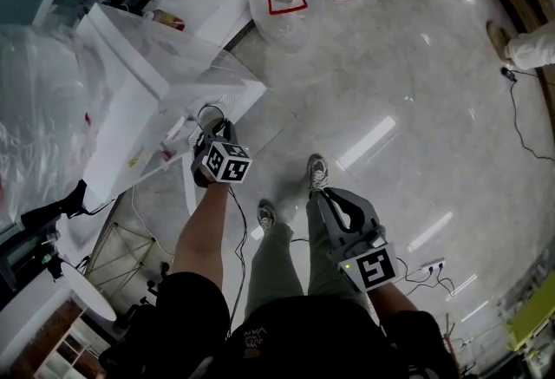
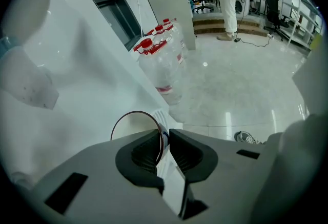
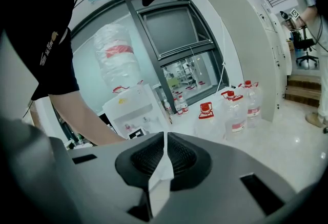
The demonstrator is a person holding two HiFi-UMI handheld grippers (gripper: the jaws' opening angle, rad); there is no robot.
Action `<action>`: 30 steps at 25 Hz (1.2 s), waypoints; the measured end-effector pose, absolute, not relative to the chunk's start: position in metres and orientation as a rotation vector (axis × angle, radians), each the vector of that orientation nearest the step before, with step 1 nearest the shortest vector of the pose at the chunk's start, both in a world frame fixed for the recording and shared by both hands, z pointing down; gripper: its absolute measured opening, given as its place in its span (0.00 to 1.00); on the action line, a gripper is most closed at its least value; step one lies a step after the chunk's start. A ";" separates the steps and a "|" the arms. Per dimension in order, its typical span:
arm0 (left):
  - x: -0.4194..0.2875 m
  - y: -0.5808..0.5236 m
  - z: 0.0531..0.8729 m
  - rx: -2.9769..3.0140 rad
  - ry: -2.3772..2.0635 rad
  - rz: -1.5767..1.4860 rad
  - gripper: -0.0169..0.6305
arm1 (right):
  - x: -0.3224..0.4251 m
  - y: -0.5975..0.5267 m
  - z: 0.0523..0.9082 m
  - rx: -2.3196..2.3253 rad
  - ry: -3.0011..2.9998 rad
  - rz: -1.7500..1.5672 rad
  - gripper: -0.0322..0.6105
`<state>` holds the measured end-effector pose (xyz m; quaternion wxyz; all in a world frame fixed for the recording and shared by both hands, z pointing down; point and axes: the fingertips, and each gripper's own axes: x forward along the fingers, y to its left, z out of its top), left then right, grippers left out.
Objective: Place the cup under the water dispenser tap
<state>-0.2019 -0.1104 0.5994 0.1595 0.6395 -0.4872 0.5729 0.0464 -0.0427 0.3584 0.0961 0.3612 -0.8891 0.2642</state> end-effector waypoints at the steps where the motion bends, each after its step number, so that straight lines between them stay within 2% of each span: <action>1: -0.202 -0.111 0.600 1.825 -1.401 1.645 0.12 | 0.047 -0.043 0.358 1.071 -2.636 0.780 0.12; 7: -0.202 -0.110 0.599 1.814 -1.445 1.631 0.13 | 0.048 -0.039 0.352 1.071 -2.642 0.760 0.12; 10: -0.200 -0.108 0.595 1.834 -1.445 1.603 0.22 | 0.050 -0.035 0.348 1.076 -2.643 0.750 0.12; 14: -0.196 -0.106 0.582 1.872 -1.478 1.554 0.27 | 0.049 -0.028 0.342 1.088 -2.641 0.741 0.12; 30: -0.174 -0.038 0.456 2.178 -1.499 1.250 0.27 | -0.002 0.037 0.270 1.120 -2.694 0.625 0.12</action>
